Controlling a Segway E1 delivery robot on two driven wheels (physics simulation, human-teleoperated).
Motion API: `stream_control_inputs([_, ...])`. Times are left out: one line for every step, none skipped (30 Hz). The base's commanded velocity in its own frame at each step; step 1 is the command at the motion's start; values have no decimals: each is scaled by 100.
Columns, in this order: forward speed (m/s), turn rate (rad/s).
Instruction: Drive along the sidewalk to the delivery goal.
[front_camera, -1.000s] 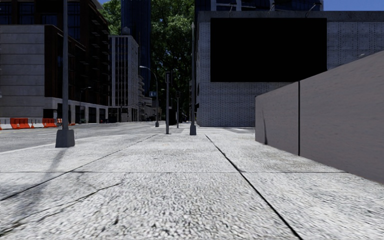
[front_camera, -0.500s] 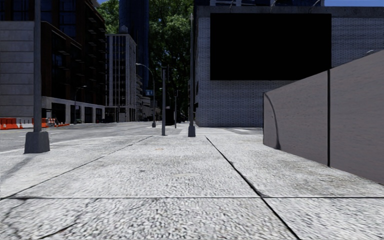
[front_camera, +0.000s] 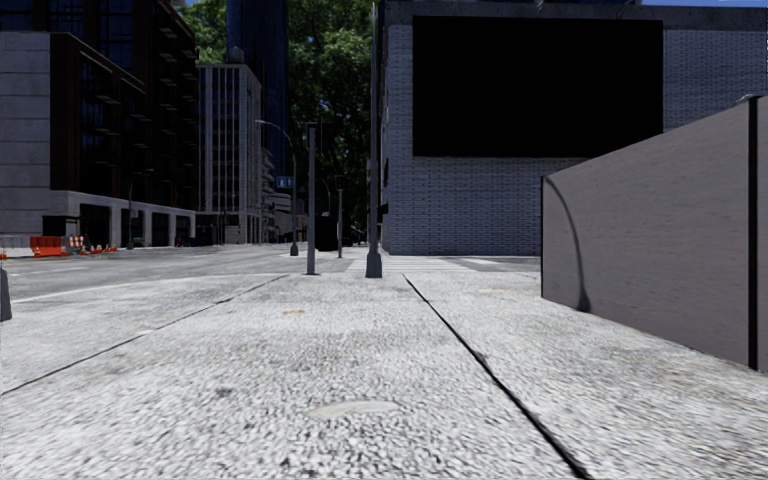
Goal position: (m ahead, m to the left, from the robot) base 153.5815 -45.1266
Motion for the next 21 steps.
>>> stream_control_inputs([192, -22])
stream_control_inputs([192, -29])
stream_control_inputs([192, -29])
stream_control_inputs([192, -29])
stream_control_inputs([192, -29])
stream_control_inputs([192, -29])
stream_control_inputs([192, -29])
stream_control_inputs([192, -29])
stream_control_inputs([192, -29])
stream_control_inputs([192, -29])
stream_control_inputs([192, -29])
stream_control_inputs([192, -29])
stream_control_inputs([192, -29])
stream_control_inputs([192, -29])
stream_control_inputs([192, -29])
stream_control_inputs([192, -29])
stream_control_inputs([192, -29])
stream_control_inputs([192, -29])
stream_control_inputs([192, -29])
stream_control_inputs([192, -29])
stream_control_inputs([192, -29])
